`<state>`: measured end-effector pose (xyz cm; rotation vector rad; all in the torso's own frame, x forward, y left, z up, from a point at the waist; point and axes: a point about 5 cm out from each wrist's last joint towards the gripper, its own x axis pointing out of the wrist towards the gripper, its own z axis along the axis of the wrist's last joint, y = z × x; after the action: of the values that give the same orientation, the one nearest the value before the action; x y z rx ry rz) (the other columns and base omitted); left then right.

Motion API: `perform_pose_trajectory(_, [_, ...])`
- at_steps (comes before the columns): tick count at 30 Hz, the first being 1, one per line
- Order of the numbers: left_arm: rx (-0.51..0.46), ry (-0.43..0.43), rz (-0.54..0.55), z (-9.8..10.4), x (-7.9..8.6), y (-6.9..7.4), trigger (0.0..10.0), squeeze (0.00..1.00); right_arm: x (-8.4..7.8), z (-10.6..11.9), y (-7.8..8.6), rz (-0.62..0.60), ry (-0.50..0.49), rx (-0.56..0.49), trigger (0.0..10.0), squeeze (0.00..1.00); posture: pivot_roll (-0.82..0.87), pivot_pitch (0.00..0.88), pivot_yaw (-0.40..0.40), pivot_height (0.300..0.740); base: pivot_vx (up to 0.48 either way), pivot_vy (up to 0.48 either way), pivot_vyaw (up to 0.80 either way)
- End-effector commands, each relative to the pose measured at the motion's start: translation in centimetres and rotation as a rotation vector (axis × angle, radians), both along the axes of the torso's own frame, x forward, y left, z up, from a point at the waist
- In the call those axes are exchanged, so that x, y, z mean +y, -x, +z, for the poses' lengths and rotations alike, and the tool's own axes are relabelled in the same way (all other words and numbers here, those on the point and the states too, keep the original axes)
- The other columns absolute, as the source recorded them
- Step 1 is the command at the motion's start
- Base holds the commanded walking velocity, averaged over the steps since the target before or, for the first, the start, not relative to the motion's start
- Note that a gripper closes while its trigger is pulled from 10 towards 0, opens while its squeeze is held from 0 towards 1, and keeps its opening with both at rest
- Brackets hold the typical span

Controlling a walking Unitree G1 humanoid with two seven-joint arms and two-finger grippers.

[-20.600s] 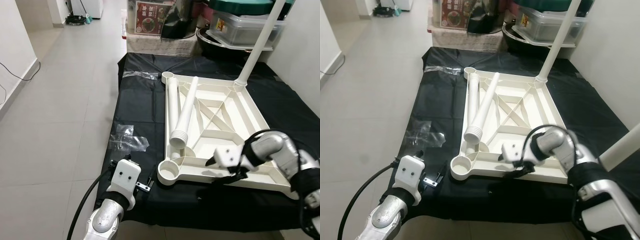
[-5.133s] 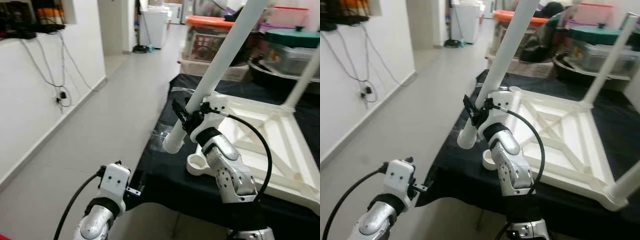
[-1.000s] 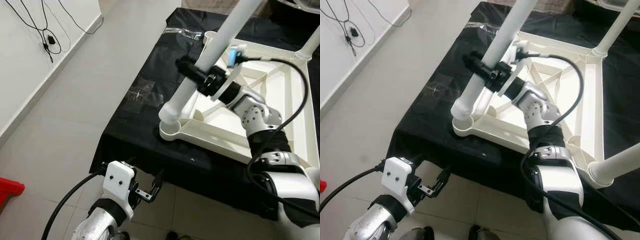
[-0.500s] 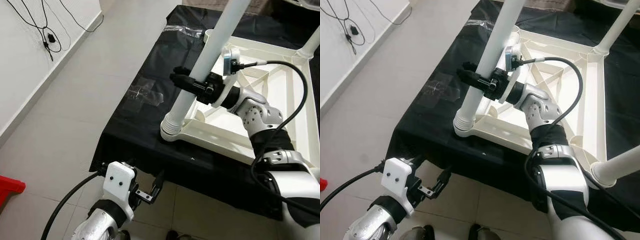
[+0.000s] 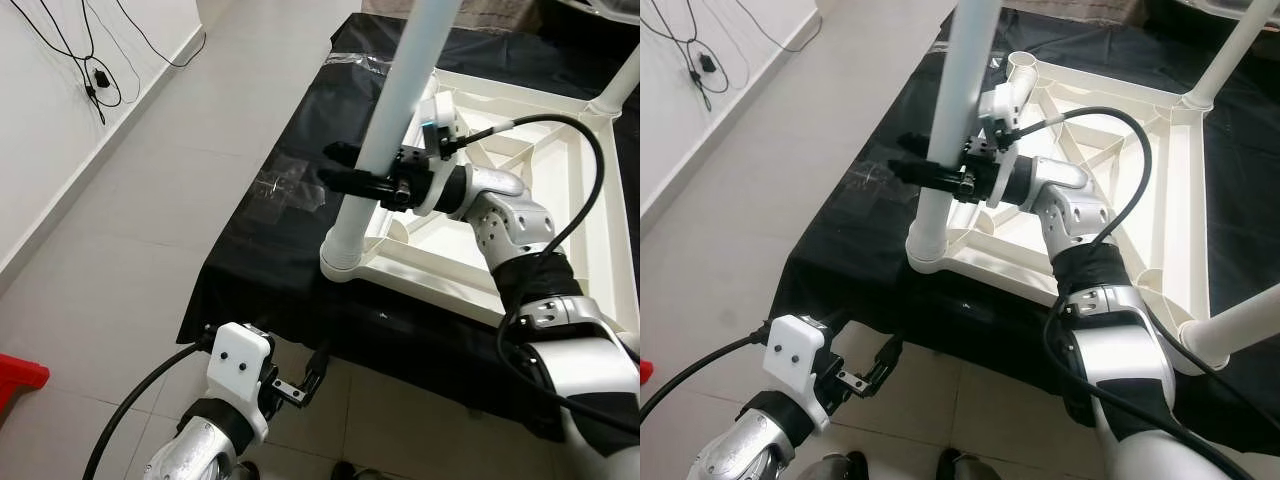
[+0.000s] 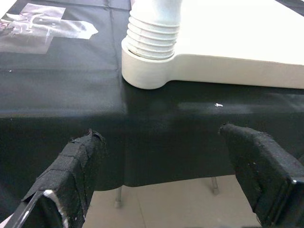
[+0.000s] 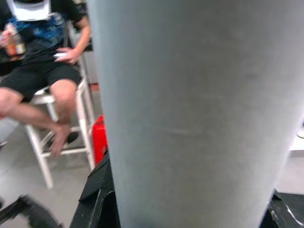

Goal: Building children table

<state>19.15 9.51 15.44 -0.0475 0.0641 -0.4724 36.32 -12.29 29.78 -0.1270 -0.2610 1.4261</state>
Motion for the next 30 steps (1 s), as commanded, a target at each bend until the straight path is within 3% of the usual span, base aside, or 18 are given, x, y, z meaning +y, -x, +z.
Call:
perform_pose_trajectory(1, [0.024, -0.01, 0.002, -0.5, -0.1, 0.2, 10.0, 0.0, 0.6, -2.1, 0.6, 0.099, 0.09, 0.056, 10.0, 0.0, 0.09, 0.246, -0.089, 0.74, 0.0, 0.0, 0.0])
perform_pose_trajectory(6, [0.021, -0.012, -0.001, -0.5, -0.2, 0.3, 10.0, 0.0, 1.7, -3.4, 1.2, 0.218, 0.166, 0.067, 10.0, 0.0, 0.09, 0.238, -0.089, 0.74, 0.0, 0.0, 0.0])
perform_pose_trajectory(11, [0.022, -0.013, -0.003, -0.5, -0.2, 0.3, 10.0, 0.0, 2.5, -3.9, 1.1, 0.281, 0.183, 0.09, 10.0, 0.0, 0.09, 0.245, -0.09, 0.74, 0.0, 0.0, 0.0])
perform_pose_trajectory(20, [0.022, -0.011, -0.003, -0.4, -0.4, 0.3, 10.0, 0.0, 3.3, -4.1, 0.6, 0.289, 0.177, 0.12, 10.0, 0.0, 0.1, 0.252, -0.101, 0.74, 0.0, 0.0, 0.0])
perform_pose_trajectory(24, [0.02, -0.012, 0.002, -0.4, -0.4, 0.3, 10.0, 0.0, 4.0, -4.3, 0.0, 0.212, 0.172, 0.126, 10.0, 0.0, 0.1, 0.253, -0.103, 0.74, 0.0, 0.0, 0.0])
perform_pose_trajectory(26, [0.019, -0.012, 0.006, -0.4, -0.4, 0.2, 10.0, 0.0, 4.1, -4.3, -0.4, 0.113, 0.156, 0.118, 10.0, 0.0, 0.1, 0.254, -0.104, 0.74, 0.0, 0.0, 0.0])
perform_pose_trajectory(28, [0.019, -0.012, 0.006, -0.4, -0.4, 0.2, 10.0, 0.0, 4.1, -4.3, -0.4, 0.113, 0.156, 0.118, 10.0, 0.0, 0.1, 0.254, -0.104, 0.74, 0.0, 0.0, 0.0])
perform_pose_trajectory(29, [0.018, -0.011, 0.008, -0.4, -0.3, 0.1, 10.0, 0.0, 4.0, -4.1, -1.0, -0.003, 0.142, 0.117, 10.0, 0.0, 0.09, 0.25, -0.096, 0.74, 0.0, 0.0, 0.0])
perform_pose_trajectory(30, [0.018, -0.012, 0.008, -0.5, -0.2, 0.1, 10.0, 0.0, 4.0, -4.1, -1.2, -0.038, 0.133, 0.12, 10.0, 0.0, 0.09, 0.25, -0.096, 0.74, 0.0, 0.0, 0.0])
